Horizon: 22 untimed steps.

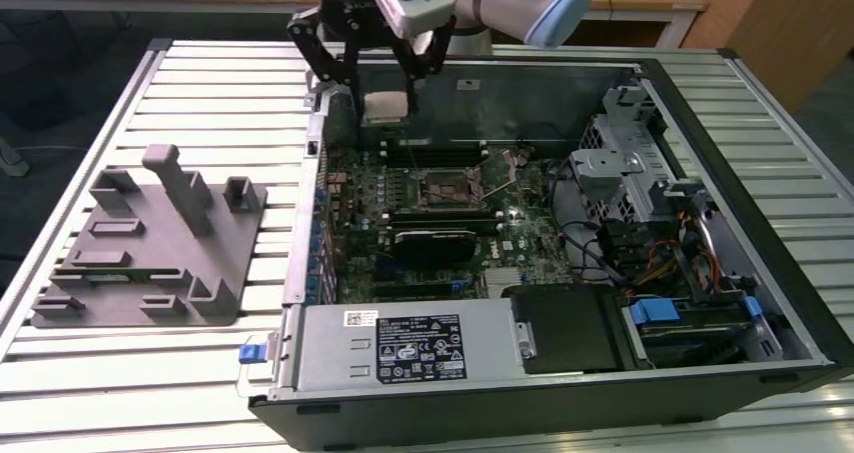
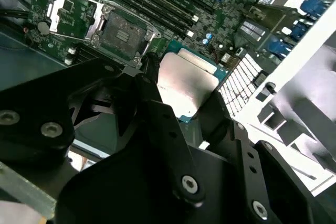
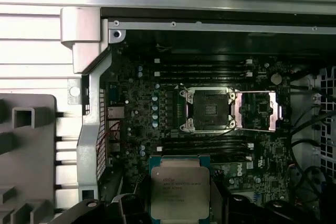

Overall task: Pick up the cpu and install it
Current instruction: 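Pick up the cpu and move it towards the insertion slot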

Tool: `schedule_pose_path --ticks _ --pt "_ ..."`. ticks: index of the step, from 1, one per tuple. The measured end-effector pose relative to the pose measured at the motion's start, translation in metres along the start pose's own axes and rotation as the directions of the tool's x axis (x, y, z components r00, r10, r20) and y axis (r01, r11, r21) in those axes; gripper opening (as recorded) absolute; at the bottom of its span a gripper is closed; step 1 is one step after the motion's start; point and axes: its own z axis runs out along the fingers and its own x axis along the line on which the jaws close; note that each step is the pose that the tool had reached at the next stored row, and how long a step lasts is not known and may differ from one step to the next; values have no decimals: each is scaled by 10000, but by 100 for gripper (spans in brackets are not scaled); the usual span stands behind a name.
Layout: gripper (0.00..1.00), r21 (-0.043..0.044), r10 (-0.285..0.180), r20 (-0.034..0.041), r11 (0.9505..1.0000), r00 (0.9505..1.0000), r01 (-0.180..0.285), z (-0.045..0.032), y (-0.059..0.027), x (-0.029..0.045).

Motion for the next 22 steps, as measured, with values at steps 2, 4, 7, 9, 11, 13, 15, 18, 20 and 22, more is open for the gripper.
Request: schedule_pose_path --ticks 2,4,7,9,11,13,15,18,20,22 --pt "55 -2 0 -10 10000 10000 0 40 11 -30" --pt "55 0 0 -21 10000 10000 0 78 23 -54" --pt "55 0 0 -36 10000 10000 0 138 43 -87" --pt "55 0 -1 -44 10000 10000 1 176 55 -106" --pt "55 0 0 -52 10000 10000 0 214 66 -126" --pt "55 1 -1 -63 10000 10000 1 253 79 -149" --pt "55 2 0 -77 10000 10000 0 292 95 -176" --pt "55 2 -1 -98 10000 10000 1 351 121 -220" --pt "55 3 -1 -124 10000 9999 1 392 141 -255" --pt "55 3 -1 -161 10000 9999 1 433 162 -295"
